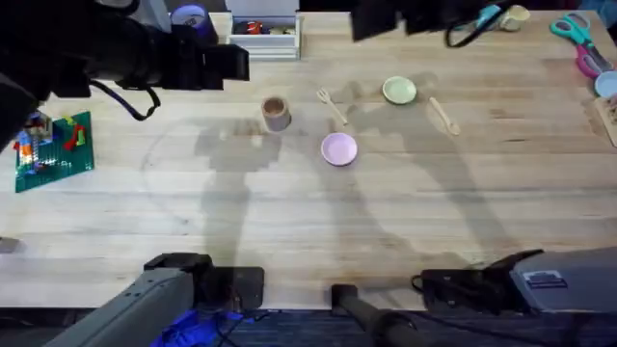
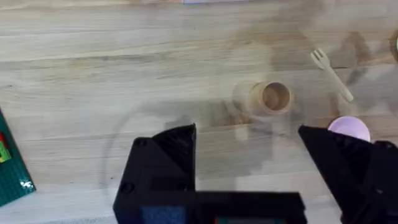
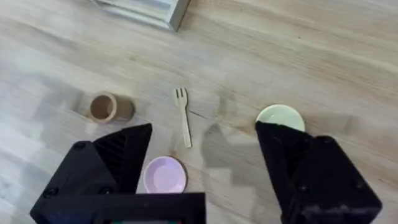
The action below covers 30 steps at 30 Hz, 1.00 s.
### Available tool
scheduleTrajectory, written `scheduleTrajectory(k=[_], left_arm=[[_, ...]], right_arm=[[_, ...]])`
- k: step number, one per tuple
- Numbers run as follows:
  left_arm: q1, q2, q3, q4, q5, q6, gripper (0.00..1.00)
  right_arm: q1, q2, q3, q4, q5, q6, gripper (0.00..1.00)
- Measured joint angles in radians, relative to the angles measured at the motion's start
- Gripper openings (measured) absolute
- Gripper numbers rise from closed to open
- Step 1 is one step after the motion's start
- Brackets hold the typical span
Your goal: Pick up a utensil and set it on the pink plate, then put the other utensil in the container.
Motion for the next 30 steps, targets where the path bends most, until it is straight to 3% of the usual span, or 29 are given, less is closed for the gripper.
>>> scheduleTrajectory(k=[8, 30], left_arm=[[0.0, 0.0, 0.0, 0.0, 0.001, 0.0, 0.993], [0.0, 0.0, 0.0, 0.0, 0.003, 0.0, 0.993]], right_arm=[[0.104, 0.136, 0.0, 0.012, 0.107, -0.015, 0.996], [0.177, 0.33, 0.0, 0.068, 0.131, -0.015, 0.963]])
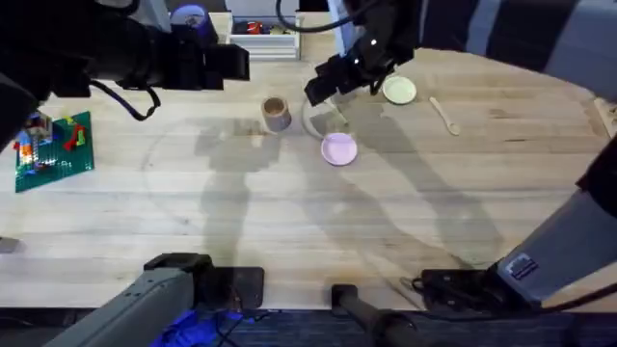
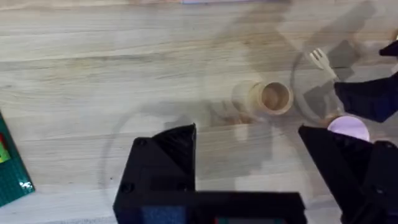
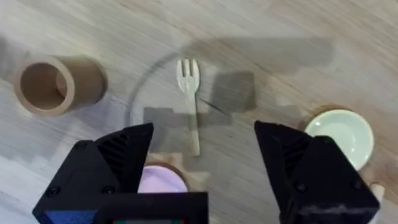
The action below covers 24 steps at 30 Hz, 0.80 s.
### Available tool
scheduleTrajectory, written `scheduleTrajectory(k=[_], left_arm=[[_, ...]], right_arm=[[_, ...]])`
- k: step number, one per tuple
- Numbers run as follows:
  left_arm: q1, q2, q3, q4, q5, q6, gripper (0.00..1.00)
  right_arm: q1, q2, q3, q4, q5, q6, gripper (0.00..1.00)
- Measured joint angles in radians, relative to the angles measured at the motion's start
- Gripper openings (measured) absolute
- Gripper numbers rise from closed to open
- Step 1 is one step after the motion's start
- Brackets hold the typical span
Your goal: Pick up a utensil and set it on the pink plate, then put the other utensil in the container.
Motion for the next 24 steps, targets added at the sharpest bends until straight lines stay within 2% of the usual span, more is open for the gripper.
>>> scheduleTrajectory(k=[24], left_arm=[[0.0, 0.0, 0.0, -0.001, 0.0, 0.0, 0.993]], right_arm=[[0.021, 0.108, 0.0, 0.021, 0.0, 0.0, 0.868]])
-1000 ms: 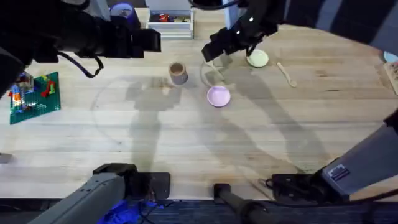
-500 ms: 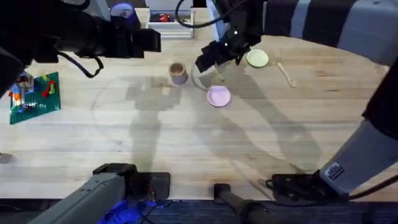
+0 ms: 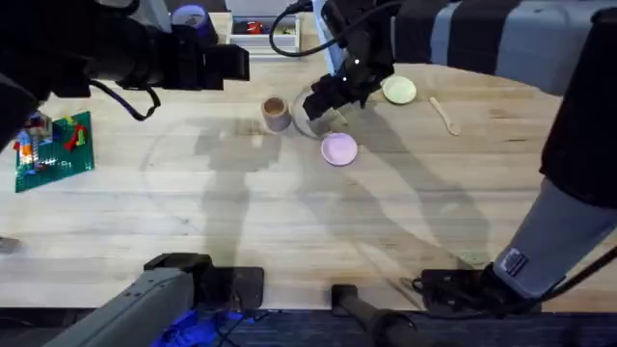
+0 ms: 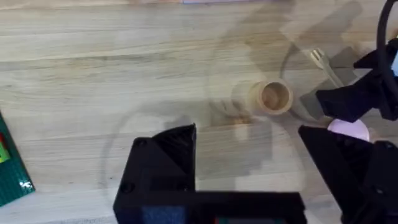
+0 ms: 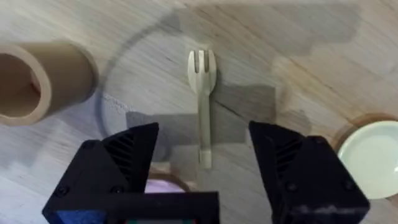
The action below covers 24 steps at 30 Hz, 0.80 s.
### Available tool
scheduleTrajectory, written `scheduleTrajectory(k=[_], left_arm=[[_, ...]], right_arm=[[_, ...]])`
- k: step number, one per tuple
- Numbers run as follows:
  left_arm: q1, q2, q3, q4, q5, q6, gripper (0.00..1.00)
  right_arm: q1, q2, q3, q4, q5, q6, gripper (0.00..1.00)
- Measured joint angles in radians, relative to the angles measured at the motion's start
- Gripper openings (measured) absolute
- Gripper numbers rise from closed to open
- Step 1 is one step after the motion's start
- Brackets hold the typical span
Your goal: Pick up a utensil and set it on the pink plate, then put the other utensil in the container.
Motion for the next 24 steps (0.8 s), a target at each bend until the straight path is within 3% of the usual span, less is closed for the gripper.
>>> scheduleTrajectory(k=[14, 15, 21, 24], left_arm=[[0.0, 0.0, 0.0, -0.002, 0.0, 0.0, 0.993], [0.0, 0.0, 0.0, -0.004, 0.0, 0.0, 0.993], [0.0, 0.0, 0.0, -0.007, 0.0, 0.0, 0.993], [0.0, 0.0, 0.0, -0.007, 0.0, 0.0, 0.993]], right_arm=[[0.007, 0.029, 0.01, 0.028, 0.015, 0.015, 0.831], [0.012, 0.034, 0.014, 0.037, 0.021, 0.016, 0.635], [0.018, 0.036, 0.016, 0.037, 0.024, 0.019, 0.418], [0.018, 0.036, 0.016, 0.037, 0.026, 0.019, 0.367]])
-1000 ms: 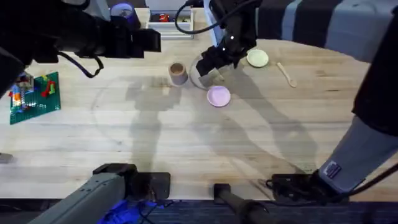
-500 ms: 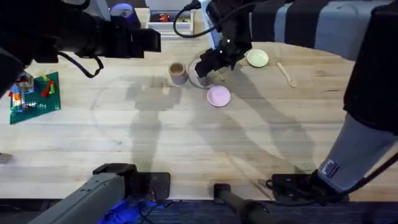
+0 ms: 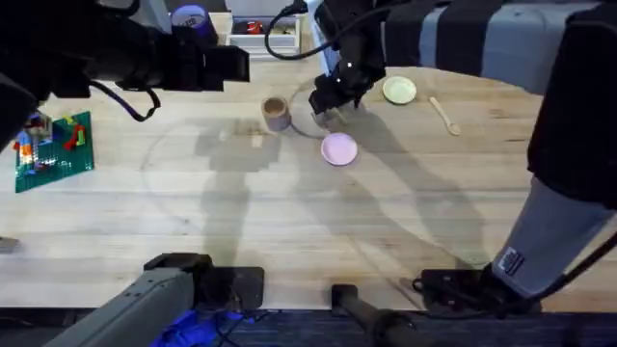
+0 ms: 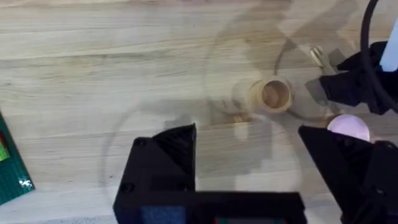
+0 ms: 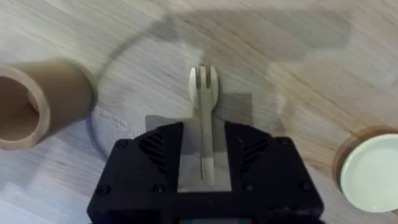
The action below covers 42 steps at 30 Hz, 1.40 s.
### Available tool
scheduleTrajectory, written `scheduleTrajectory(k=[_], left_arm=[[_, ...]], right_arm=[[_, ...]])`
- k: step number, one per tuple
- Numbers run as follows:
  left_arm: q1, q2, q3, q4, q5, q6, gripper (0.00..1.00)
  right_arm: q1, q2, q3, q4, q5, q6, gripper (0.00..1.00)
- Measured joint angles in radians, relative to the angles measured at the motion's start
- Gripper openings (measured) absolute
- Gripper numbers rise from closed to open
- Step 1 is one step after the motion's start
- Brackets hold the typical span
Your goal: Pick up a utensil and set it on the pink plate, then put the other utensil in the container.
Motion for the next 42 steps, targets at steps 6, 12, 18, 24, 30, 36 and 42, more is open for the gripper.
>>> scheduleTrajectory(k=[6, 12, 18, 24, 30, 36, 42], left_arm=[[0.0, 0.0, 0.0, 0.0, 0.0, 0.0, 0.993], [0.0, 0.0, 0.0, 0.0, 0.0, 0.0, 0.994], [0.0, 0.0, 0.0, 0.0, 0.0, 0.0, 0.994], [0.0, 0.0, 0.0, -0.008, 0.0, 0.0, 0.994], [0.0, 0.0, 0.0, -0.023, 0.0, 0.0, 0.994], [0.0, 0.0, 0.0, -0.027, 0.0, 0.0, 0.994], [0.0, 0.0, 0.0, -0.027, 0.0, 0.0, 0.993]], right_arm=[[0.0, 0.0, 0.0, 0.0, 0.0, 0.003, 0.211], [-0.002, 0.0, 0.002, 0.004, 0.003, 0.004, 0.046], [-0.008, 0.0, 0.002, 0.004, 0.0, 0.004, 0.042], [-0.022, 0.0, 0.006, 0.001, -0.017, 0.004, 0.035], [-0.057, 0.0, 0.044, -0.046, -0.008, 0.004, 0.034], [-0.075, -0.038, 0.092, -0.074, 0.005, -0.02, 0.034], [-0.074, -0.127, 0.1, -0.183, 0.022, -0.05, 0.035]])
